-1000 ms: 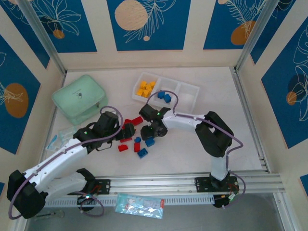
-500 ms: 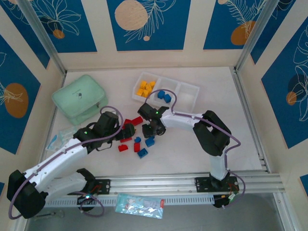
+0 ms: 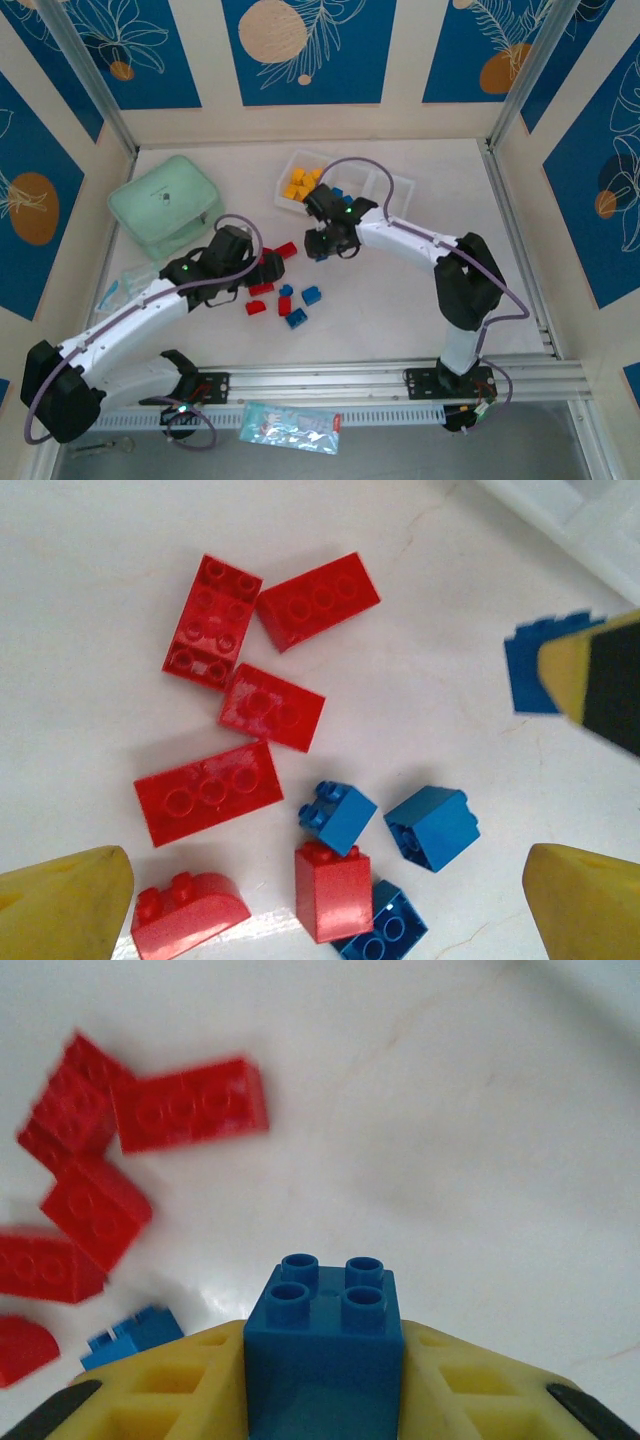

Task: Sort the legos into containers by color
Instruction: Place the lego in the container.

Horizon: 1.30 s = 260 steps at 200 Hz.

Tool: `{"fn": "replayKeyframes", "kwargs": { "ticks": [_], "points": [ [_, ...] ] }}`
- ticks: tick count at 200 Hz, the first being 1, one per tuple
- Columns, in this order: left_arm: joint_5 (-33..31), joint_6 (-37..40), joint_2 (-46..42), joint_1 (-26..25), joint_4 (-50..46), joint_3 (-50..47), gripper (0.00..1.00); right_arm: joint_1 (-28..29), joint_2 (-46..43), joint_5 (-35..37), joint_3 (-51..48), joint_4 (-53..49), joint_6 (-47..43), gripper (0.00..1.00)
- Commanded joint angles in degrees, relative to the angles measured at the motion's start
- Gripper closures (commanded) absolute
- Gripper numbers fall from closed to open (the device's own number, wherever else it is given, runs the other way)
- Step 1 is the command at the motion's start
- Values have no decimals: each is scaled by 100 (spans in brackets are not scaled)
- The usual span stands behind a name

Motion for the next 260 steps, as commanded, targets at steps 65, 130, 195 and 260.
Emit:
{"fn": "replayKeyframes", "kwargs": {
  "ticks": [65,130,195,260],
  "points": [
    [394,651,1029,93,817,991,1,-1331,1363,207,2332,-478,-776,63],
    [526,666,1650,163,1042,1422,1,-1907,2727,395,3910,-682,-1000,61],
    [693,591,1833,234,1095,1512,1,-1988,2837,220,4086,-827,-1108,41],
    [708,495,1433,238,903,1331,1,-1477,1369,-124,2599,-452,-912,34]
  ]
}}
